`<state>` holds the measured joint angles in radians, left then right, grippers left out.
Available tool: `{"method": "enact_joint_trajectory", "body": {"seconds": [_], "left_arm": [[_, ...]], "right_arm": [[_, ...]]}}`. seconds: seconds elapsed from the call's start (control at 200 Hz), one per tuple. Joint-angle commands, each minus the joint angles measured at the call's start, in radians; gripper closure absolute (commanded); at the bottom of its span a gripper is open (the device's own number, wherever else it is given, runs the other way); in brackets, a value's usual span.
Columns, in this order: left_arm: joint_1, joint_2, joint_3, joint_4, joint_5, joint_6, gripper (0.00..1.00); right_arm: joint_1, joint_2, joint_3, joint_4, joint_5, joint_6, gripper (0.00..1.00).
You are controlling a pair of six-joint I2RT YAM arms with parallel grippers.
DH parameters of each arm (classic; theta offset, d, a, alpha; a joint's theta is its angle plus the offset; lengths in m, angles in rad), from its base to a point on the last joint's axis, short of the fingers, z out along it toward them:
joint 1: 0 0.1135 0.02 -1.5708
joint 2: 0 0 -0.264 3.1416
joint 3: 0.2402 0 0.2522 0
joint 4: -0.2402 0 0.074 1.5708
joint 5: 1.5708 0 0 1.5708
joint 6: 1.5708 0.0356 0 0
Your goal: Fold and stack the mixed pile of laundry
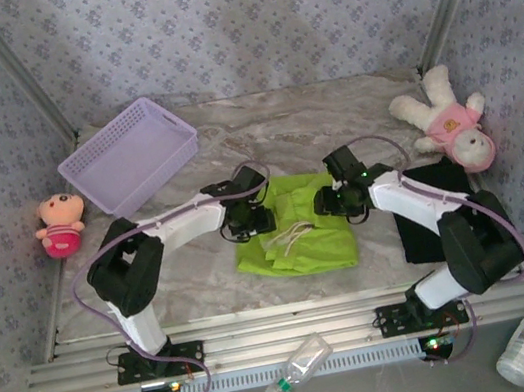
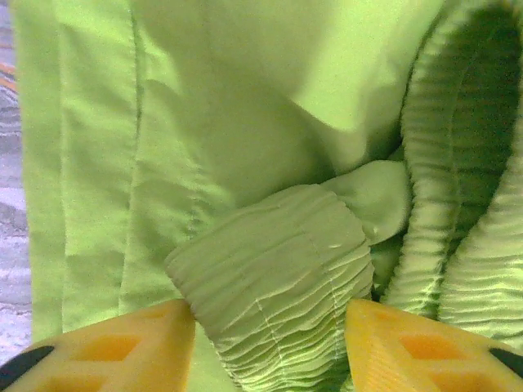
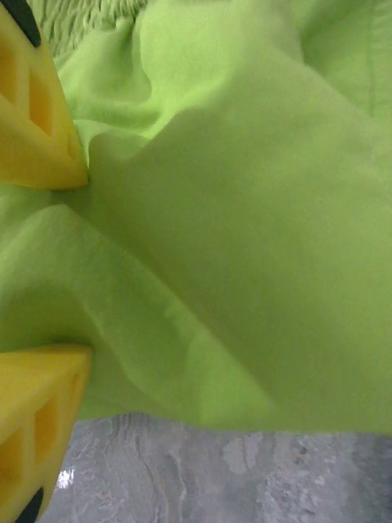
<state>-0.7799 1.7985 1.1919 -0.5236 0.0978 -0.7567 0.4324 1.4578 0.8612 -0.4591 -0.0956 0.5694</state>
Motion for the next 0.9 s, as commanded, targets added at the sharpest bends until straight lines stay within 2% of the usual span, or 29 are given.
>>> {"method": "enact_joint_trajectory", "body": {"seconds": [0.0,0.16,0.325,0.575,0.72,0.839,0.894], "left_arm": [[-0.009,-0.011,0.057,-0.002,0.022,0.005,0.64],[-0.011,0.004,0.102,-0.024,0.033,0.012,1.0],[-0.011,-0.029,0.17,-0.089,0.013,0.035,1.0],[0.009,-0.04,0.406,-0.222,0.005,0.096,1.0],[0.061,0.03,0.472,-0.224,-0.041,0.151,1.0],[0.123,0.148,0.508,-0.239,-0.135,0.193,1.0],[0.147,0.216,0.561,-0.277,-0.12,0.207,0.86]], "right_arm": [[-0.002,0.031,-0.015,-0.003,-0.029,0.015,0.5],[-0.005,0.023,-0.013,-0.035,-0.026,0.015,0.53],[-0.019,-0.014,0.009,-0.088,0.014,-0.007,0.53],[-0.038,-0.02,0.002,-0.099,0.012,-0.017,0.51],[-0.035,0.009,-0.01,-0.063,0.009,-0.007,0.51],[-0.031,0.028,-0.012,-0.051,-0.002,0.0,0.47],[-0.029,0.025,-0.01,-0.047,-0.014,-0.001,0.43]]}}
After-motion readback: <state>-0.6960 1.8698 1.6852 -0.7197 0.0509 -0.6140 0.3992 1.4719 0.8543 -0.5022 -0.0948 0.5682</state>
